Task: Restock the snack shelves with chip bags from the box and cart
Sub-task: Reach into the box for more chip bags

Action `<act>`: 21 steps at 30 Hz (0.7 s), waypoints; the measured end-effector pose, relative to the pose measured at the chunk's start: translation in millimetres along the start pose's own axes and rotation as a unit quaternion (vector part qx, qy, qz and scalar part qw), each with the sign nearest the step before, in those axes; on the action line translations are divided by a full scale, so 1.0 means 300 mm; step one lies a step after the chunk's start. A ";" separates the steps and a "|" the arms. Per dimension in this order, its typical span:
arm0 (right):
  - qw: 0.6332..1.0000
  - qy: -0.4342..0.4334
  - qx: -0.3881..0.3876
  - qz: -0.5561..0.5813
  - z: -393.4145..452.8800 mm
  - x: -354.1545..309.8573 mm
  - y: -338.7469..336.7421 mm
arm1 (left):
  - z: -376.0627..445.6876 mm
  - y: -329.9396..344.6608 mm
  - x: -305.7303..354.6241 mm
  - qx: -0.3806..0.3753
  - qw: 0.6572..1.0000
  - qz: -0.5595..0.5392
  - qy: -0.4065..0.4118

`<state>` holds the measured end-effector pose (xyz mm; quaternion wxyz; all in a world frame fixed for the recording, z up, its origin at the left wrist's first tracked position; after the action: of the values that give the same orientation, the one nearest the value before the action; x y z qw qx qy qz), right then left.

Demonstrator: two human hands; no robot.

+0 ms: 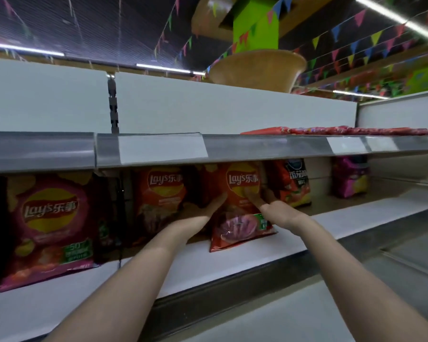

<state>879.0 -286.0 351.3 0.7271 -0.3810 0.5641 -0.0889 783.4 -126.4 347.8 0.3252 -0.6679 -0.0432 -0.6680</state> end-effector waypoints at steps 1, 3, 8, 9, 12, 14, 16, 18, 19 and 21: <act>1.000 0.004 -0.011 0.009 0.008 0.006 0.002 | 0.008 0.008 -0.001 0.000 1.000 0.003 0.000; 0.999 0.003 -0.020 0.040 0.023 0.014 0.009 | 0.014 0.022 -0.001 -0.008 1.000 0.012 -0.003; 0.996 -0.012 -0.036 0.083 0.044 0.032 -0.002 | 0.031 0.065 0.029 -0.008 1.000 -0.021 -0.022; 0.995 -0.011 -0.035 0.090 0.045 0.038 -0.014 | 0.029 0.067 0.040 -0.006 0.999 -0.036 -0.019; 0.998 -0.011 -0.020 0.058 0.003 0.018 -0.064 | 0.011 0.066 0.070 -0.014 0.996 -0.092 0.006; 1.000 -0.019 0.005 0.014 -0.047 -0.014 -0.103 | -0.014 0.066 0.078 -0.030 0.992 -0.122 0.008; 0.999 -0.044 0.022 -0.001 -0.101 -0.043 -0.138 | -0.049 0.061 0.078 -0.080 0.985 -0.151 -0.027; 0.999 -0.051 0.019 -0.003 -0.164 -0.075 -0.160 | -0.089 0.047 0.075 -0.145 0.980 -0.120 -0.059; 0.998 -0.053 0.016 -0.015 -0.196 -0.095 -0.165 | -0.098 0.033 0.066 -0.163 0.979 -0.100 -0.073; 0.997 -0.053 0.013 -0.049 -0.257 -0.139 -0.162 | -0.129 0.003 0.060 -0.208 0.972 -0.072 -0.080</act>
<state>810.6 -331.3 409.0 0.7557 -0.4026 0.5044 -0.1116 752.3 -152.9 359.9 0.1259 -0.7674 0.0229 -0.6283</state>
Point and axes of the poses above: each hand's wrist, its own z-axis towards the middle knuckle, its own y-axis out of the palm, x = y × z, the point moved 3 cm from there along z, towards the middle knuckle
